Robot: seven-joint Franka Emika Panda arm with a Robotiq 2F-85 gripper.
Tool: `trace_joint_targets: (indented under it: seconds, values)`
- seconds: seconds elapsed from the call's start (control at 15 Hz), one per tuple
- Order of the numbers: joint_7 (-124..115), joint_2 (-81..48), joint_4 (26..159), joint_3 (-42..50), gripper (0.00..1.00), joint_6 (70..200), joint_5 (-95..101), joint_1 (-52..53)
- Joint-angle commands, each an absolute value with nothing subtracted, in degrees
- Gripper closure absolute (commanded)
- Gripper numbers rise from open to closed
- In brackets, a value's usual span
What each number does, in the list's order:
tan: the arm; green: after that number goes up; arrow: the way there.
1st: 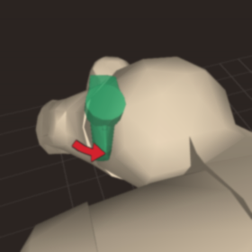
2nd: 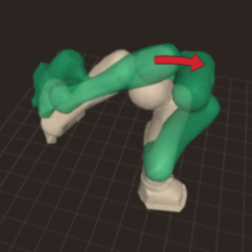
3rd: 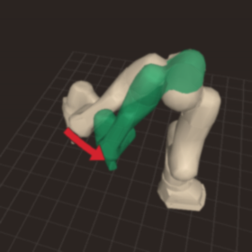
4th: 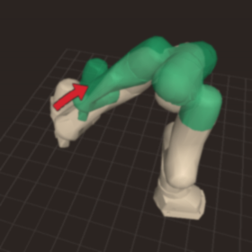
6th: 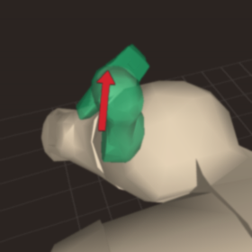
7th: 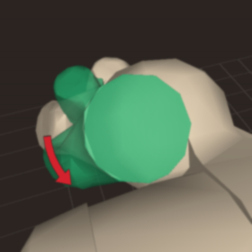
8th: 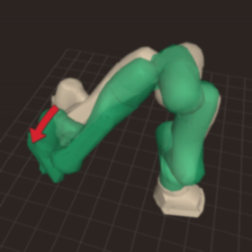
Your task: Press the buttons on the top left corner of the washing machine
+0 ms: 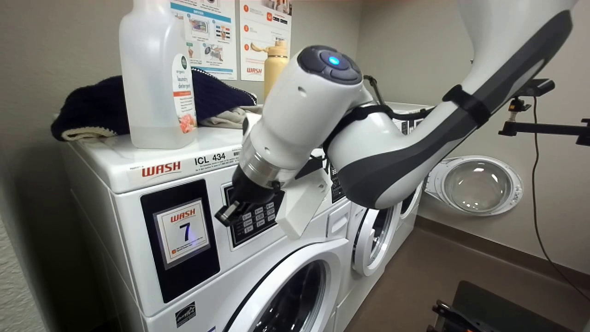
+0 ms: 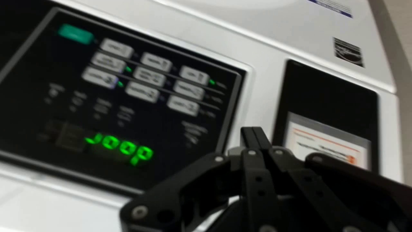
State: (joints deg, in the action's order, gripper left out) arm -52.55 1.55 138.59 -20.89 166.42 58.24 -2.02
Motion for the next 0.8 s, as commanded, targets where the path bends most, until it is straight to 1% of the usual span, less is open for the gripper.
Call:
trace_joint_targets:
  seconds: [0.0,0.27,0.47,0.67,0.73]
  values:
    - [-43.0,9.14,140.92,-23.71,1.0,170.35,49.84,2.38]
    - [-37.3,16.01,140.15,-25.13,1.0,165.82,38.08,10.83]
    - [-38.01,20.48,138.85,-25.26,1.0,158.91,32.79,15.36]
    - [-40.39,24.26,139.02,-25.53,1.0,151.57,30.7,16.41]
    - [-39.3,25.79,139.57,-27.69,1.0,149.86,27.8,13.98]
